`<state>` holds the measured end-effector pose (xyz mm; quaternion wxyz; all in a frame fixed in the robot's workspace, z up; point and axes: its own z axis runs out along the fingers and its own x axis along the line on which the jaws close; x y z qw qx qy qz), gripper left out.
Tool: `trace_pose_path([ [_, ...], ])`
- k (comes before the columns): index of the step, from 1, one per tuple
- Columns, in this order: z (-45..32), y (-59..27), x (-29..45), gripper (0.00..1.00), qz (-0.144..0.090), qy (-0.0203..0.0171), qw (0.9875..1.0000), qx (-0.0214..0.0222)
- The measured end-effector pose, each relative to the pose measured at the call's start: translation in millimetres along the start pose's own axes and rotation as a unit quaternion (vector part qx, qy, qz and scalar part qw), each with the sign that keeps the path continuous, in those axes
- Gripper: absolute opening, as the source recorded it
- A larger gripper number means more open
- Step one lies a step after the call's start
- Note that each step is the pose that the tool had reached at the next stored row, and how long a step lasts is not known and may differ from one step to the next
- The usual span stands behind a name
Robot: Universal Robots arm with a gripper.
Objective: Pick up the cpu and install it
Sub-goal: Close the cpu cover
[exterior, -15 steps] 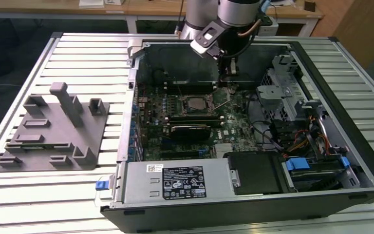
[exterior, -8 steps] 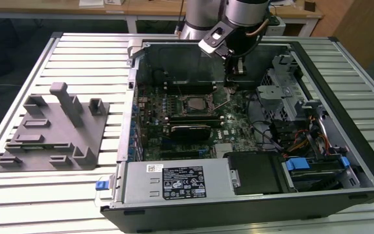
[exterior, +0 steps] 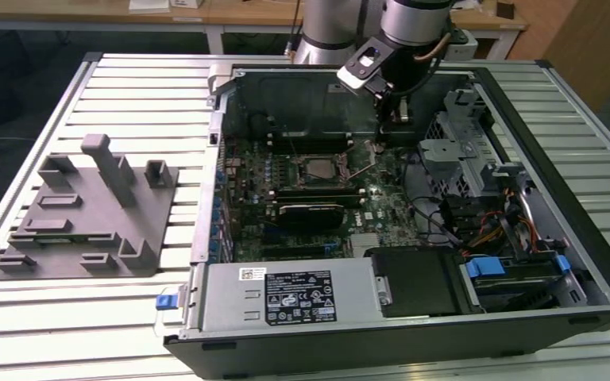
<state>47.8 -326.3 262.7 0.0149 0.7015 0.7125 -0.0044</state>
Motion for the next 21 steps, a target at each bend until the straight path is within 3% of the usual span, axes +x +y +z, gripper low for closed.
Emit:
trace_pose_path([
  [6,5.3,5.2,0.1,0.11,0.003,0.0,1.0,0.0001],
  [21,22.6,7.9,0.5,0.11,0.009,-0.0002,1.0,0.0003],
])
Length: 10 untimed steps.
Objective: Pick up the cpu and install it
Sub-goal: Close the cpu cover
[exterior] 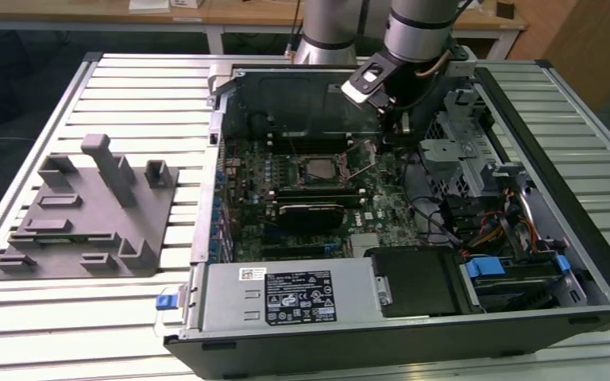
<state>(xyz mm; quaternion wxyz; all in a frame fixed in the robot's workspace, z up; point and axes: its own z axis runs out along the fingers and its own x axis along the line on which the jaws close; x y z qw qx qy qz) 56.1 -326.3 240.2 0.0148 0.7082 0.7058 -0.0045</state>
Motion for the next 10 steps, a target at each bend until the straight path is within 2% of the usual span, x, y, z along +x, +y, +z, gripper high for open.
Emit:
trace_pose_path([
  [7,1.6,-0.1,0.0,0.11,0.001,-0.0002,1.0,0.0],
  [10,1.6,-4.6,0.1,0.11,0.001,-0.0002,1.0,0.0],
])
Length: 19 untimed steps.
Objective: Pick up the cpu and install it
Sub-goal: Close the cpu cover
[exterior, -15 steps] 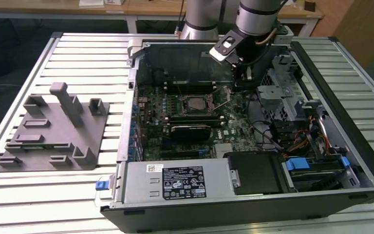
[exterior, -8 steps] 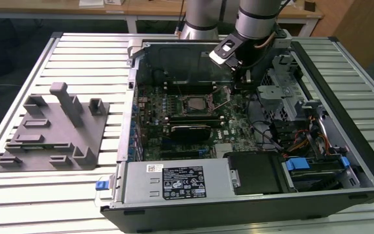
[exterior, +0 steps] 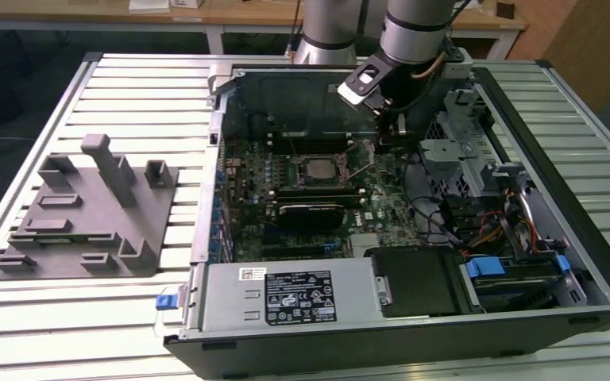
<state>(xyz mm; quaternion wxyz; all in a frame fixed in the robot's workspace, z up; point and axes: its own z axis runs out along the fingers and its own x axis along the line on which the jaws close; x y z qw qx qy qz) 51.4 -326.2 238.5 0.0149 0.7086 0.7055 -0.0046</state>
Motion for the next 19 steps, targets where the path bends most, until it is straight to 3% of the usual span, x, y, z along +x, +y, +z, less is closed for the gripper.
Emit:
trace_pose_path([
  [4,-0.2,-10.5,-0.1,0.11,0.0,0.0001,1.0,0.0],
  [13,-0.7,-49.1,-0.3,0.11,0.001,0.0003,1.0,-0.0004],
  [16,-0.8,-56.6,-0.2,0.11,0.001,0.0003,1.0,-0.0004],
  [19,-0.9,-58.9,-0.3,0.11,0.001,0.0002,1.0,-0.0004],
])
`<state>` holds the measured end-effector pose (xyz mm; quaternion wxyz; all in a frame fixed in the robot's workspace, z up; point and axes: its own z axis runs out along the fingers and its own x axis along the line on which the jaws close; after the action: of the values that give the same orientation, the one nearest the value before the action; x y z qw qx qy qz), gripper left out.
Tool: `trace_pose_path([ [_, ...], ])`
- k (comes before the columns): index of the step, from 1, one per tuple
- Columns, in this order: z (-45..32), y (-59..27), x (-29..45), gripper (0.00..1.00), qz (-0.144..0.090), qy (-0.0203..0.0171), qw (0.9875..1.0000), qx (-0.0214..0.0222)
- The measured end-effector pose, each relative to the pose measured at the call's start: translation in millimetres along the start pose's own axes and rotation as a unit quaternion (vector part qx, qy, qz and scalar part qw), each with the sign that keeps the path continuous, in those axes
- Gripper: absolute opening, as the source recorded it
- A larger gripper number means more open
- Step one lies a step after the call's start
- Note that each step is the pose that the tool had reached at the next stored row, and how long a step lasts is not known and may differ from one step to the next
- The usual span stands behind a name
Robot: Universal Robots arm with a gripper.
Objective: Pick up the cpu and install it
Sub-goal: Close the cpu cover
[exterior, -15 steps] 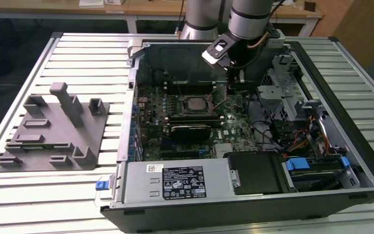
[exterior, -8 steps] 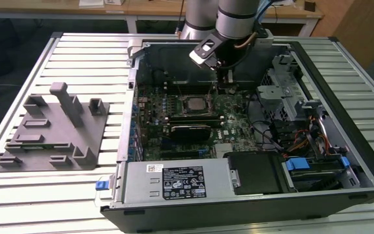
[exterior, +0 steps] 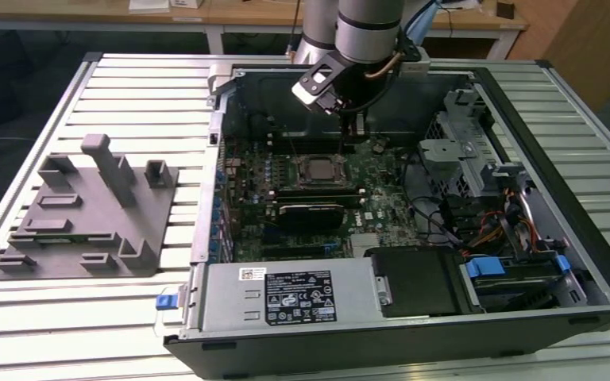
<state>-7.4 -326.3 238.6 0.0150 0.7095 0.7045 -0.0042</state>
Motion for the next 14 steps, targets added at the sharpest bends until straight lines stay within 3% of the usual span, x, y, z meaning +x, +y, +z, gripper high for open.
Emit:
trace_pose_path([
  [5,0.0,-0.2,0.0,0.11,0.0,0.0001,1.0,0.0],
  [7,0.9,-0.2,0.0,0.11,0.0,-0.0005,1.0,0.0056],
  [10,2.4,0.0,0.1,0.11,0.0,-0.0047,0.9999,0.0142],
  [12,3.0,-0.1,0.1,0.11,0.0,-0.0072,0.9998,0.0162],
  [14,3.0,-0.2,-0.1,0.11,-0.001,-0.0072,0.9998,0.0161],
])
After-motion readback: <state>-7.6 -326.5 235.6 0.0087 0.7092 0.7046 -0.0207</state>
